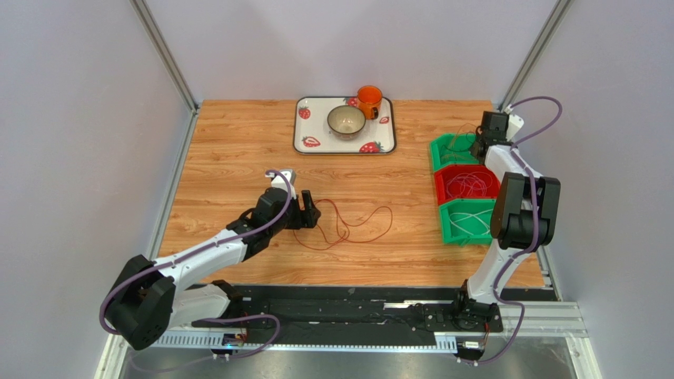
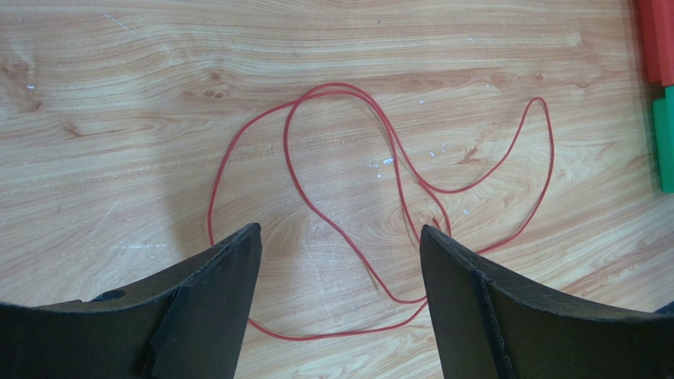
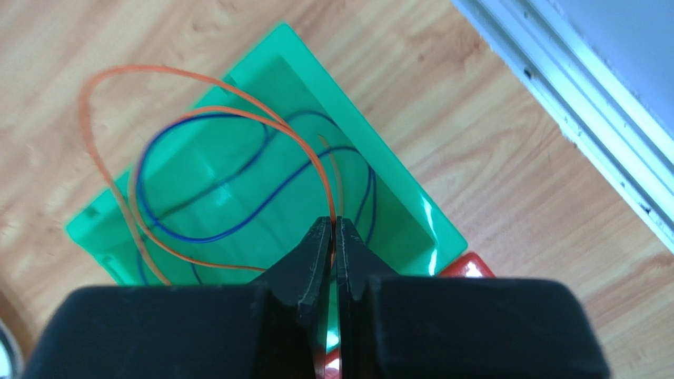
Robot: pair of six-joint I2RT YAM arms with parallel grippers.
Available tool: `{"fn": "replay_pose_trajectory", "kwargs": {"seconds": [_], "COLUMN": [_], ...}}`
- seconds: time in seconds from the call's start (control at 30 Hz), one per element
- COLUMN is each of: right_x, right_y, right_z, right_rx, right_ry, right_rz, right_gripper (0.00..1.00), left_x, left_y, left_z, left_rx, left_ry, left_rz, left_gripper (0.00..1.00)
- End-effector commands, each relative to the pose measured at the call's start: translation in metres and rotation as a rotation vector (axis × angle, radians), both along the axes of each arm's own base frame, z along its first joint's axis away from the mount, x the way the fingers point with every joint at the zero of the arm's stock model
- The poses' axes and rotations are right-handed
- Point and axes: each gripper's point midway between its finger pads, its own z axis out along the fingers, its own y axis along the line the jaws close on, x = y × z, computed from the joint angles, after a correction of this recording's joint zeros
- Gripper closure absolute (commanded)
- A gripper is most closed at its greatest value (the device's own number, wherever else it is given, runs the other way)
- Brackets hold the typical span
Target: Untangle the cables
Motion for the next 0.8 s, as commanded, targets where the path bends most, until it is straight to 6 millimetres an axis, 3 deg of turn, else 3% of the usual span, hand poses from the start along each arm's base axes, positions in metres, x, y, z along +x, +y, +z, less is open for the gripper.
{"fn": "replay_pose_trajectory", "kwargs": {"seconds": [0.0,0.17,0.3,0.5,0.6,0.63,0.67,0.73,0.77], "right_x": [-0.007,-0.008,-0.005,-0.007,0.008,0.018,0.027,0.036,0.053], "right_y": [0.0,0.003,0.003,0.009,0.019,0.022,0.02,0.02,0.018], "right_z": [0.006,0.028,0.069,0.105,0.117,0.13,0.115,0.11,0.115], "right_rx": [0.013,0.016,0.009,0.042,0.073,0.084,0.096,0.114,0.113], "right_ry": [-0.038,-0.073,-0.143,-0.19,-0.253,-0.283,-0.245,-0.203,-0.213], "right_rz": [-0.015,-0.002,0.0,0.005,0.058,0.076,0.075,0.072,0.076], "right_gripper": [0.85,0.63,0.58,0.58,0.58,0.58,0.59,0.6,0.62], "left_x": [0.006,0.006,0.007,0.007,0.006,0.006,0.006,0.006,0.006], "left_y": [-0.006,-0.006,-0.006,-0.006,-0.006,-0.006,-0.006,-0.006,-0.006], "left_z": [0.013,0.014,0.014,0.014,0.014,0.014,0.014,0.014,0.014], "left_rx": [-0.039,-0.041,-0.04,-0.04,-0.04,-0.04,-0.04,-0.042,-0.041], "left_ry": [-0.045,-0.048,-0.046,-0.048,-0.046,-0.046,-0.046,-0.047,-0.048], "left_rz": [0.001,-0.001,0.001,0.0,-0.001,-0.002,-0.001,0.001,-0.001], "left_gripper": [0.18,0.18,0.18,0.18,0.18,0.18,0.19,0.18,0.18]}}
